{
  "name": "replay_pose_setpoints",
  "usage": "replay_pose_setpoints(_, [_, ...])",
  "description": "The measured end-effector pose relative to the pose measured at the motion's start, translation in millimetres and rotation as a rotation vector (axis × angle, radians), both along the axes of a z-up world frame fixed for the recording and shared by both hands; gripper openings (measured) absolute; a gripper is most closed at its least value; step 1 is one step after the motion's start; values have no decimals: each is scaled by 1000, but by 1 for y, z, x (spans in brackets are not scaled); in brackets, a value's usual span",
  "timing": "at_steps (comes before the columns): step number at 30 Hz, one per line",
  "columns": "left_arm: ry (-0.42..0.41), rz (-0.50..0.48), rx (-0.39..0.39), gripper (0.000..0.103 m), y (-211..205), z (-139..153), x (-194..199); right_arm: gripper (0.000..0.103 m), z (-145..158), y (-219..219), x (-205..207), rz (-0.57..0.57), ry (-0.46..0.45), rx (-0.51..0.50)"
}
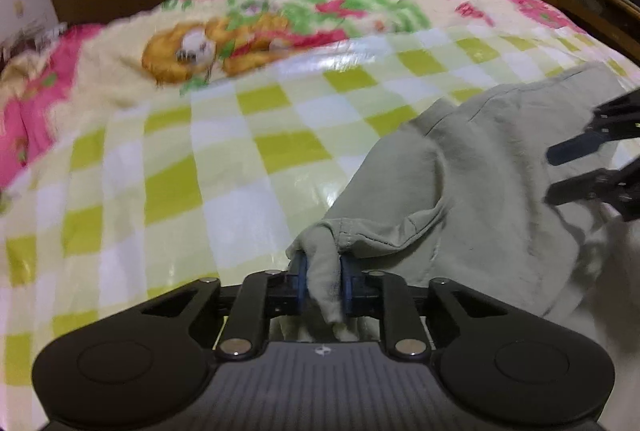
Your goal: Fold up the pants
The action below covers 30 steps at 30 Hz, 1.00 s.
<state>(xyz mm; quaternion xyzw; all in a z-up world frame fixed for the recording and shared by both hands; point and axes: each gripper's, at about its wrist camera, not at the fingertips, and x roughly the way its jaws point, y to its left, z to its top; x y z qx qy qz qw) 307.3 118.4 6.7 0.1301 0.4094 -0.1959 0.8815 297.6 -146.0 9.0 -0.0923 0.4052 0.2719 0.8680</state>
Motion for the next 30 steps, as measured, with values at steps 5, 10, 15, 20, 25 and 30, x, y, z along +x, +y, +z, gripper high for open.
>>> replay_pose_setpoints(5, [-80, -14, -27, 25, 4, 32, -37, 43, 1, 1, -4, 7, -39, -17])
replay_pose_setpoints(10, [-151, 1, -92, 24, 21, 69, -104, 47, 11, 6, -26, 45, -128, -82])
replay_pose_setpoints(15, [-157, 1, -168, 19, 35, 86, -179, 61, 26, 10, -52, 69, -201, -150])
replay_pose_setpoints(20, [-106, 17, -219, 19, 42, 76, -220, 68, 30, 20, -71, 139, -301, -296])
replay_pose_setpoints(25, [-93, 41, -164, 19, 25, 43, -226, 73, 15, 28, -68, 156, -276, -352])
replay_pose_setpoints(30, [-135, -58, -59, 21, -12, 22, -223, 73, 9, 21, -66, 127, -236, -301])
